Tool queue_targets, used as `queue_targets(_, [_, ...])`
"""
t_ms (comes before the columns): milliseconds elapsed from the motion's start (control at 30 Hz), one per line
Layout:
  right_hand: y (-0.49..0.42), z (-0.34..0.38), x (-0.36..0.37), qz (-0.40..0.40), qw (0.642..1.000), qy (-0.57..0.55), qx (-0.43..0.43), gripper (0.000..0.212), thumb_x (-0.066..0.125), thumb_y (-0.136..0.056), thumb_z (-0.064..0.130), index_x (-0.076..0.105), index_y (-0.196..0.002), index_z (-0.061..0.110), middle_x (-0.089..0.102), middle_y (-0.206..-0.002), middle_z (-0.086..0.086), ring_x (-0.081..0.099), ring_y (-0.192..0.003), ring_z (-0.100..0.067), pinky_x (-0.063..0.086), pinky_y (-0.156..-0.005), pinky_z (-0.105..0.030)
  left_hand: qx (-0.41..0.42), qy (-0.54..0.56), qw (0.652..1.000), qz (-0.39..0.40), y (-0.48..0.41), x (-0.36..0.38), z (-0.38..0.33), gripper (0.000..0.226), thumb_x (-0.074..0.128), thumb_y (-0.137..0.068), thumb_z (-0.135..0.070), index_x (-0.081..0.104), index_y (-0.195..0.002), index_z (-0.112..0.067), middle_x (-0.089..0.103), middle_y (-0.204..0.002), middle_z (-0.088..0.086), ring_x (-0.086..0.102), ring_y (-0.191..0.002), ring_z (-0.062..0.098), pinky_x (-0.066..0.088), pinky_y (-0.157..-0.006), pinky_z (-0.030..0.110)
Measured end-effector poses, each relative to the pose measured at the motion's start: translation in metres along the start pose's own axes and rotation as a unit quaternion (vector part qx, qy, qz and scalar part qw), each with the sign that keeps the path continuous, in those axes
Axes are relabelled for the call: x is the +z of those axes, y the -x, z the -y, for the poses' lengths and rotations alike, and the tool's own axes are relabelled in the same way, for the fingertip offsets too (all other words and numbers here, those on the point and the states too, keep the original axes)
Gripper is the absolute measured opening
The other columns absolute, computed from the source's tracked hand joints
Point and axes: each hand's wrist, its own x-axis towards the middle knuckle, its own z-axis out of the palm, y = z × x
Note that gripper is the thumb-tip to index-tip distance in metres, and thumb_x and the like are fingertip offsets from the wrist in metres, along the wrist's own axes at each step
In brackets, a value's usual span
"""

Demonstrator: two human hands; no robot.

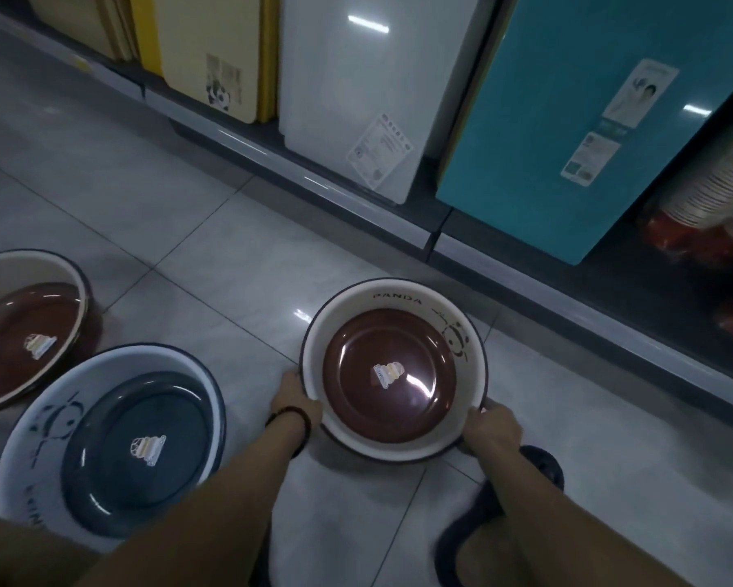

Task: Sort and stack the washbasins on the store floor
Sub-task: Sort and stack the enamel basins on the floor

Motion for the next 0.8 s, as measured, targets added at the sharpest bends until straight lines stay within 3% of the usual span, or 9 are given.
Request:
queue_targets(100, [0.022,0.032,0.006,-0.068,0.993,0.095,-0.018,0.055,0.06,-0.098,0.032,0.049,-0.144,0.006,0.054,-0.136,-0.026,0.059,-0.117,-0.043,0.056,-0.095,-0.052,-0.039,-0.195,0.975,0.098,-0.012,-0.059,-0.036,0.062,0.069,-0.094,-0.036,0.045,-0.148,-0.016,0.058,-0.135,0.015,0.069,-0.105,0.037,0.063,-0.077,0.047])
queue_targets(167, [0.045,0.06,0.016,-0.128,0.971,0.158,-0.125,0.052,0.066,-0.094,0.033,0.055,-0.137,0.005,0.058,-0.132,-0.025,0.059,-0.12,-0.043,0.053,-0.097,-0.051,-0.024,-0.284,0.946,0.151,-0.014,-0.112,-0.067,0.047,0.063,-0.099,-0.042,0.056,-0.138,-0.016,0.064,-0.125,0.008,0.073,-0.105,0.034,0.063,-0.086,0.049])
queue_targets(267, [0.095,0.112,0.044,-0.031,0.951,0.086,-0.296,0.033,0.067,-0.095,0.028,0.067,-0.122,0.009,0.07,-0.121,-0.017,0.065,-0.115,-0.037,0.051,-0.097,-0.042,0.009,-0.344,0.931,0.124,-0.002,-0.216,-0.104,0.033,0.061,-0.101,-0.044,0.062,-0.128,-0.025,0.068,-0.116,0.0,0.073,-0.106,0.029,0.061,-0.09,0.048])
queue_targets(367, [0.15,0.155,0.088,0.169,0.94,0.034,-0.294,0.015,0.067,-0.092,0.028,0.075,-0.097,0.016,0.078,-0.097,-0.008,0.071,-0.095,-0.026,0.052,-0.086,-0.033,0.055,-0.305,0.95,0.027,0.023,-0.316,-0.114,0.025,0.064,-0.101,-0.037,0.064,-0.122,-0.023,0.069,-0.111,0.004,0.069,-0.094,0.029,0.059,-0.083,0.043])
queue_targets(433, [0.176,0.168,0.131,0.272,0.925,0.025,-0.266,0.02,0.069,-0.082,0.034,0.069,-0.079,0.015,0.073,-0.078,-0.007,0.068,-0.074,-0.025,0.057,-0.073,-0.039,0.09,-0.246,0.964,-0.038,0.039,-0.361,-0.09,0.017,0.062,-0.102,-0.03,0.068,-0.113,-0.018,0.071,-0.097,0.006,0.065,-0.084,0.028,0.057,-0.073,0.038])
queue_targets(500, [0.194,0.169,0.174,0.337,0.913,0.021,-0.227,0.029,0.072,-0.074,0.041,0.063,-0.083,0.015,0.064,-0.079,-0.01,0.061,-0.067,-0.025,0.054,-0.059,-0.037,0.076,-0.15,0.983,-0.07,0.048,-0.383,-0.037,0.012,0.061,-0.101,-0.024,0.071,-0.102,-0.017,0.069,-0.092,0.012,0.064,-0.082,0.028,0.054,-0.07,0.04])
queue_targets(633, [0.227,0.158,0.221,0.345,0.914,0.057,-0.205,0.061,0.074,-0.078,0.049,0.054,-0.118,0.007,0.067,-0.112,-0.015,0.064,-0.086,-0.026,0.046,-0.055,-0.026,-0.045,-0.004,0.995,-0.087,0.052,-0.369,0.091,0.012,0.066,-0.099,-0.023,0.066,-0.108,-0.015,0.067,-0.106,0.018,0.066,-0.08,0.029,0.057,-0.074,0.042])
queue_targets(733, [0.229,0.154,0.242,0.328,0.922,0.084,-0.19,0.049,0.073,-0.088,0.036,0.053,-0.122,0.006,0.067,-0.112,-0.012,0.063,-0.085,-0.023,0.042,-0.054,-0.026,-0.097,0.061,0.987,-0.11,0.032,-0.35,0.161,0.03,0.069,-0.096,-0.017,0.059,-0.124,-0.015,0.066,-0.1,0.015,0.059,-0.068,0.025,0.057,-0.062,0.036])
queue_targets(800, [0.227,0.16,0.254,0.319,0.922,0.101,-0.195,0.048,0.073,-0.09,0.034,0.053,-0.124,0.007,0.065,-0.106,-0.008,0.063,-0.084,-0.021,0.045,-0.056,-0.027,-0.079,0.073,0.984,-0.145,0.006,-0.346,0.183,0.039,0.073,-0.091,-0.019,0.06,-0.127,-0.017,0.068,-0.111,0.014,0.064,-0.077,0.027,0.061,-0.075,0.042])
